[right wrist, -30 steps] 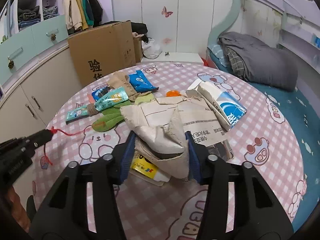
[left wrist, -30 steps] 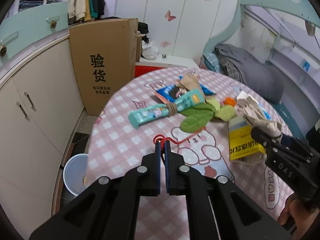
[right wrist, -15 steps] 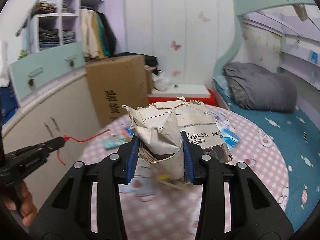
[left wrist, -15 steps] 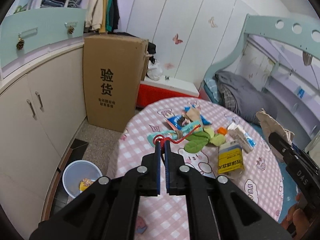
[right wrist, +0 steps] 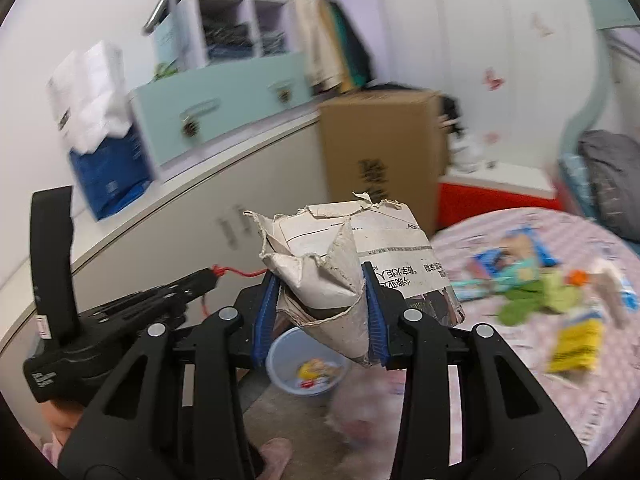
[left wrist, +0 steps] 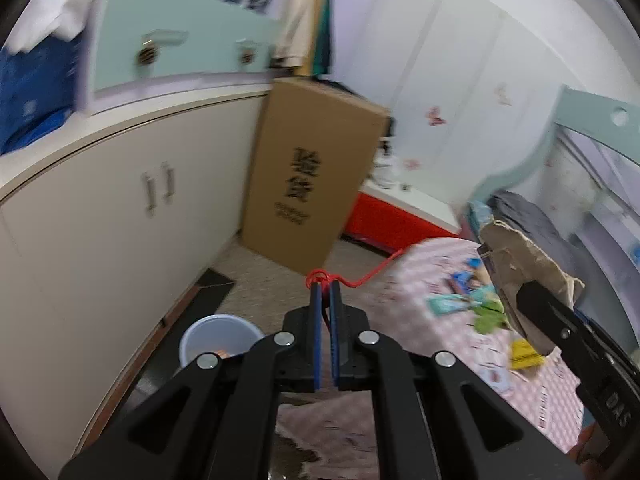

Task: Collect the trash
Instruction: 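Carry the string and beige bag to the bin and open the right tool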

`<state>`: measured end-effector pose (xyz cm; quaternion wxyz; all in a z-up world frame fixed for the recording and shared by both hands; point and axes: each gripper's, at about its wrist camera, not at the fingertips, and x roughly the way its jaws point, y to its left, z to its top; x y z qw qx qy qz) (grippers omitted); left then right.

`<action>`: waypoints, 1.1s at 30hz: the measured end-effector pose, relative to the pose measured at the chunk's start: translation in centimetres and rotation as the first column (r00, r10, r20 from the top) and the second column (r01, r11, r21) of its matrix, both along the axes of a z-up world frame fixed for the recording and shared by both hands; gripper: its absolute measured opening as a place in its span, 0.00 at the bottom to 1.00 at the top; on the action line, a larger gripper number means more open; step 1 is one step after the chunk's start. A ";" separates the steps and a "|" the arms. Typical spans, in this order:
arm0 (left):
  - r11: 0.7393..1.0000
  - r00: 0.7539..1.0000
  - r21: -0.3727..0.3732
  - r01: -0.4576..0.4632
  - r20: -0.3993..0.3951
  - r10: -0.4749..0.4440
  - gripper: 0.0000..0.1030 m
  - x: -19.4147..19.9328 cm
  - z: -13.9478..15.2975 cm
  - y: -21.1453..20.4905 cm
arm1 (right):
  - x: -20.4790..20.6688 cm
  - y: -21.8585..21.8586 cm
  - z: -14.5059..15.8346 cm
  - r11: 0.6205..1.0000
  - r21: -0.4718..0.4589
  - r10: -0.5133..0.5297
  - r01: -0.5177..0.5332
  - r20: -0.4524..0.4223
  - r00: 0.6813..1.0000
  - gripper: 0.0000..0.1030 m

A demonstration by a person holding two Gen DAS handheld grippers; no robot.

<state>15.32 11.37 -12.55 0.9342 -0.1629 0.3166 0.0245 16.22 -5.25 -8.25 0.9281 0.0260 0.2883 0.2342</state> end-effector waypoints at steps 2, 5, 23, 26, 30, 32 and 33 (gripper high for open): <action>0.999 0.999 -0.005 -0.040 -0.018 0.040 0.04 0.2 -0.7 2.0 | 0.7 2.5 -0.8 0.999 0.006 0.052 -0.052 -0.022 0.998 0.38; 0.994 0.993 0.000 -0.108 -0.053 0.108 0.04 0.8 -2.1 5.0 | 2.4 6.3 -2.5 0.992 0.018 0.126 -0.125 -0.066 0.990 0.38; 0.948 0.912 0.080 -0.309 -0.258 0.319 0.04 5.7 -10.7 16.5 | 11.5 16.3 -13.4 0.981 0.052 0.196 -0.189 -0.265 0.944 0.63; 0.952 0.914 0.084 -0.294 -0.266 0.306 0.04 6.0 -11.2 16.2 | 10.8 15.4 -13.6 0.984 0.038 0.179 -0.175 -0.264 0.948 0.65; 0.957 0.917 0.078 -0.278 -0.273 0.289 0.04 6.2 -11.4 15.3 | 9.9 14.4 -13.1 0.988 0.008 0.153 -0.155 -0.238 0.959 0.68; 0.960 0.921 0.082 -0.268 -0.269 0.281 0.04 6.2 -11.2 14.6 | 9.5 13.7 -12.8 0.990 -0.004 0.135 -0.140 -0.227 0.964 0.69; 0.961 0.923 0.081 -0.265 -0.267 0.277 0.04 6.1 -11.0 14.3 | 9.4 13.5 -12.8 0.991 -0.008 0.130 -0.135 -0.220 0.967 0.69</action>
